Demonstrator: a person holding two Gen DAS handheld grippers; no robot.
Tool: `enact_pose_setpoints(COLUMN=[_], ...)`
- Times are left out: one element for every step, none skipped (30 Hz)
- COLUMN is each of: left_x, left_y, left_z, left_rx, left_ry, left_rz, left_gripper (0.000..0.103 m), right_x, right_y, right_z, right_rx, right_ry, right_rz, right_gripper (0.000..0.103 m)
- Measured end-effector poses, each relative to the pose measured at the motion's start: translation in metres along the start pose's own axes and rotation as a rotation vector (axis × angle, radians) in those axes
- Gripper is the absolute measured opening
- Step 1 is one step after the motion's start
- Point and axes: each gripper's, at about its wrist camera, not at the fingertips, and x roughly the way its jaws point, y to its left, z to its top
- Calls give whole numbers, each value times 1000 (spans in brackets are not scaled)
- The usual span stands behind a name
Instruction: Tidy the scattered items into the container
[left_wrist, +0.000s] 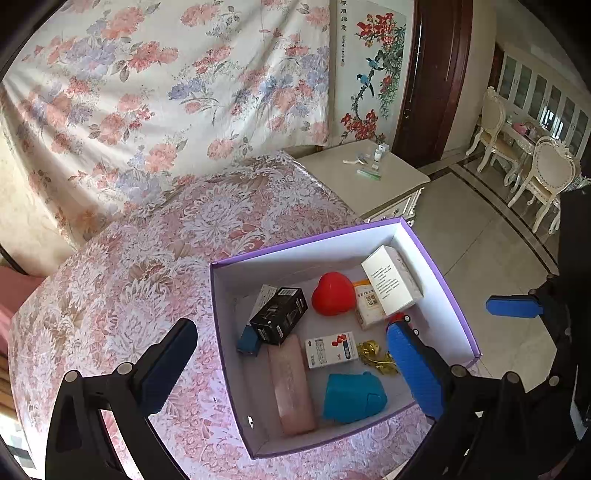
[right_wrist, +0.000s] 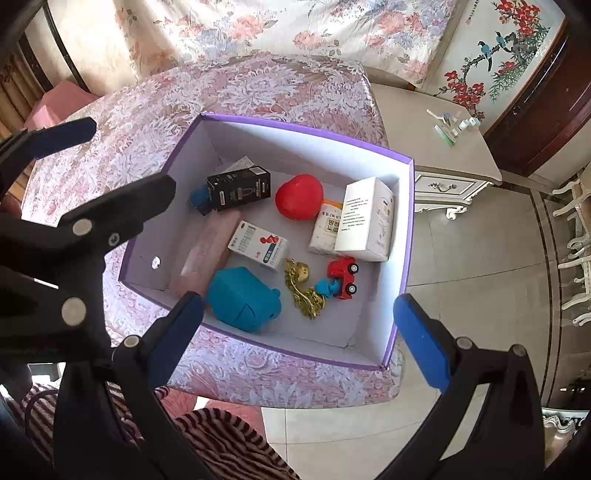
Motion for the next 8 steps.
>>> enact_pose_setpoints(left_x=[1, 1, 3, 4, 6, 8, 10, 13], left_y=[1, 3, 4, 5, 7, 8, 10, 12], left_z=[0, 0, 0, 0, -1, -2, -4, -5], left_rx=[-3, -5, -11, -16, -24, -32, -44, -50], left_ry=[8, 15, 22, 29, 32, 34, 40, 44], left_rz=[-1, -2, -4, -5, -7, -9, -12, -16], left_gripper=[103, 103, 103, 103, 103, 103, 103, 103], right_x=[-1, 0, 0, 0, 0, 2, 3, 4], right_y=[0, 0, -1, -1, -2, -3, -4, -5], right_z=[0, 1, 1, 1, 1, 1, 2, 1], right_rx=[2, 5, 7, 9, 11, 16, 22, 26], right_ry=[-2, -2, -2, -1, -1, 2, 4, 6], right_rz=[-2, -3, -4, -5, -7, -8, -10, -12], right_gripper=[102, 102, 102, 102, 102, 102, 102, 102])
